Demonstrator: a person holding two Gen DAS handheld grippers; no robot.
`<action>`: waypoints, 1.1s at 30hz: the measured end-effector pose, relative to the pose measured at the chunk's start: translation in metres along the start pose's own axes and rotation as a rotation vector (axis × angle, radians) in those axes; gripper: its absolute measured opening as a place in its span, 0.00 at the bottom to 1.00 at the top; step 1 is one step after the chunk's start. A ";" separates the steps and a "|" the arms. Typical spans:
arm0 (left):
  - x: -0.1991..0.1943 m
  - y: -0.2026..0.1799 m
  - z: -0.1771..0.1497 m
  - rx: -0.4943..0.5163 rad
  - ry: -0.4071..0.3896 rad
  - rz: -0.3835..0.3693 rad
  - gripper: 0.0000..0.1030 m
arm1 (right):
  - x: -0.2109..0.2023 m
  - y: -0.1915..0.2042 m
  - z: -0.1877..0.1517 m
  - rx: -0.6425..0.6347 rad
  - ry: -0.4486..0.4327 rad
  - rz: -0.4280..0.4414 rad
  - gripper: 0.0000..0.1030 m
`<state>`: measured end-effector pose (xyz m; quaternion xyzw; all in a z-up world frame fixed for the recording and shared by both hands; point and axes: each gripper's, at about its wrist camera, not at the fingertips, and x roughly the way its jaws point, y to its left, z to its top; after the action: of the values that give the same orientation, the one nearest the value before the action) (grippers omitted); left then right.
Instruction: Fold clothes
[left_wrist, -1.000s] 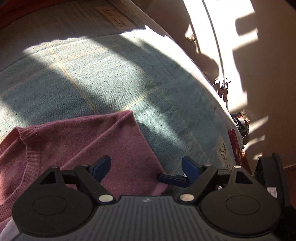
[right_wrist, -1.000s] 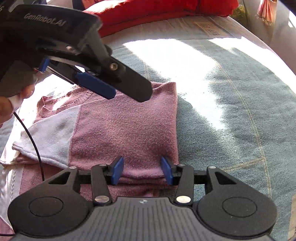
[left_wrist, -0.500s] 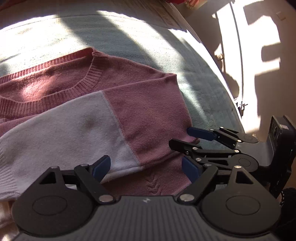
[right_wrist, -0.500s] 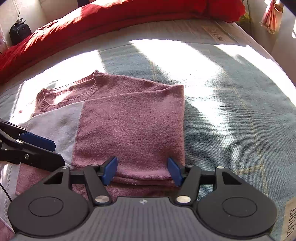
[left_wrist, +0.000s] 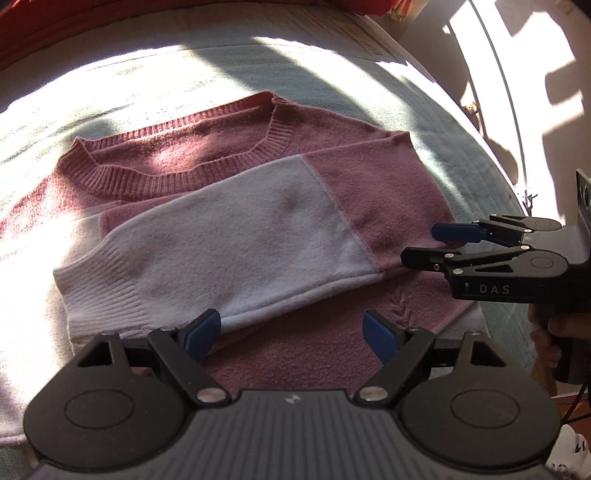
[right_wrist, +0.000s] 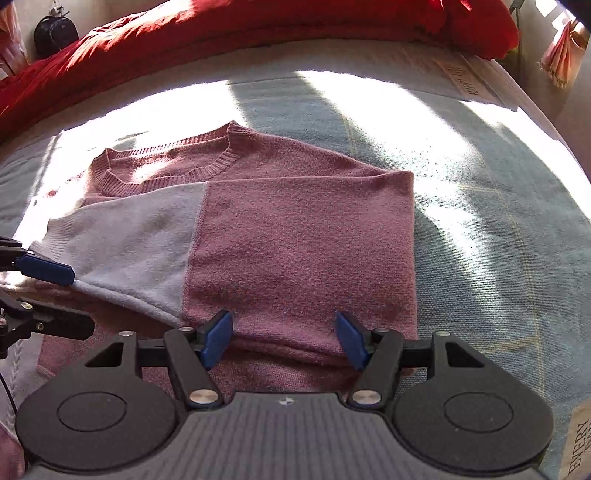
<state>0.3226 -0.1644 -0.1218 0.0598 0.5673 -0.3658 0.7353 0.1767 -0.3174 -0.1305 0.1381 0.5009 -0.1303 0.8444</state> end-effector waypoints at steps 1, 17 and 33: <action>-0.004 -0.001 0.000 0.021 -0.018 0.019 0.81 | -0.003 0.001 0.003 -0.006 -0.006 -0.005 0.65; -0.006 -0.002 -0.026 0.175 -0.076 0.140 0.81 | 0.004 0.020 0.006 -0.134 -0.001 -0.030 0.67; -0.017 -0.030 -0.056 0.243 0.022 0.244 0.81 | -0.017 0.057 -0.019 -0.324 0.067 0.066 0.68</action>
<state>0.2585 -0.1502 -0.1166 0.2206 0.5155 -0.3390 0.7554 0.1735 -0.2564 -0.1181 0.0208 0.5385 -0.0155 0.8422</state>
